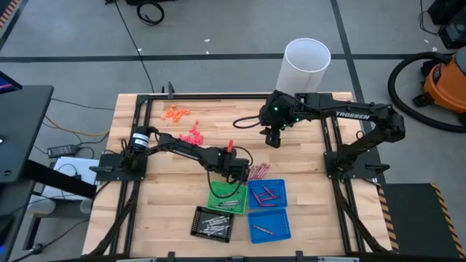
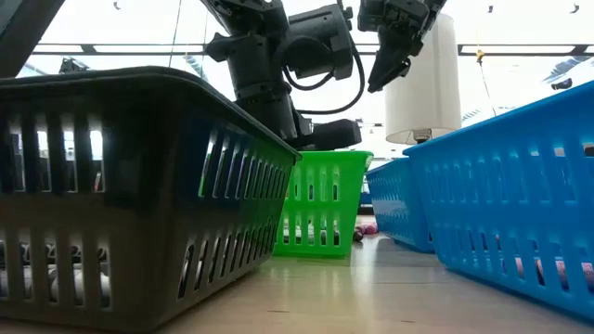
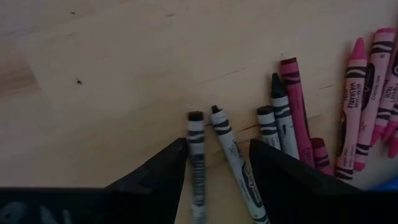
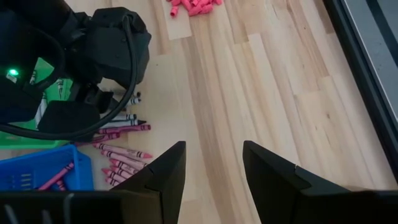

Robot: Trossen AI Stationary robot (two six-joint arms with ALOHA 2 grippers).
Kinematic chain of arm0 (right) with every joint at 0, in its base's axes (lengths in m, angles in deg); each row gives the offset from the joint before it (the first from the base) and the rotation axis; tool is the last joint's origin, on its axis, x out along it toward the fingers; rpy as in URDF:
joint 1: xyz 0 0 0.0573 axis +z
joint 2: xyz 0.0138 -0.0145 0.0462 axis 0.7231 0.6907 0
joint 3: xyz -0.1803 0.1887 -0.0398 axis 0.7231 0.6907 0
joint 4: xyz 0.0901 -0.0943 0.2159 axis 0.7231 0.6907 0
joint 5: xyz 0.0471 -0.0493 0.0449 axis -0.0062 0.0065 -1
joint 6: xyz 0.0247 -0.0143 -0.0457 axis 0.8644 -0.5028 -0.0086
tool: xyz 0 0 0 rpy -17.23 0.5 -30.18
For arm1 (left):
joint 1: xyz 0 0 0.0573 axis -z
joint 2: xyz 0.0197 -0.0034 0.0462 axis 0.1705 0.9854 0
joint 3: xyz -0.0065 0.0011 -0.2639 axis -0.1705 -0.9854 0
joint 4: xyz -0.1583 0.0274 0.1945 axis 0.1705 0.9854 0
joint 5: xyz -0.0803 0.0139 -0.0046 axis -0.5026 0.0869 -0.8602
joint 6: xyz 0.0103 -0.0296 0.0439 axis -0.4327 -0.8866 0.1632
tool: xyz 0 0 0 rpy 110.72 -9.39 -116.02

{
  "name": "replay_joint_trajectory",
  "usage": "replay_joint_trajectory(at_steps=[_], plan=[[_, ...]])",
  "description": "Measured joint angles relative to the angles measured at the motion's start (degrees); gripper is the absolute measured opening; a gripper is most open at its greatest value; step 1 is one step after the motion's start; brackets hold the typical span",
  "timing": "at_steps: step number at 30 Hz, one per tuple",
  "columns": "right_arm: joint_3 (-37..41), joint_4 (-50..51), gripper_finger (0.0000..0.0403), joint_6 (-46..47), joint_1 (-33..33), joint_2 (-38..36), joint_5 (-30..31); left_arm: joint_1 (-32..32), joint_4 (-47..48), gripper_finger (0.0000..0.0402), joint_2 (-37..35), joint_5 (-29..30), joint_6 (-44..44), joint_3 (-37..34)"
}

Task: Sort crayons
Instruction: Put the black crayon into the green bin

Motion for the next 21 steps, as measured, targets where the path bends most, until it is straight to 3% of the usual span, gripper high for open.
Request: replay_joint_trajectory(at_steps=[21], plan=[[0.0, 0.0, 0.0168, 0.7, 1.0, 0.0, 0.0, -0.1, 0.1, 0.0192, -0.9, -1.3, 4.2, -0.4]])
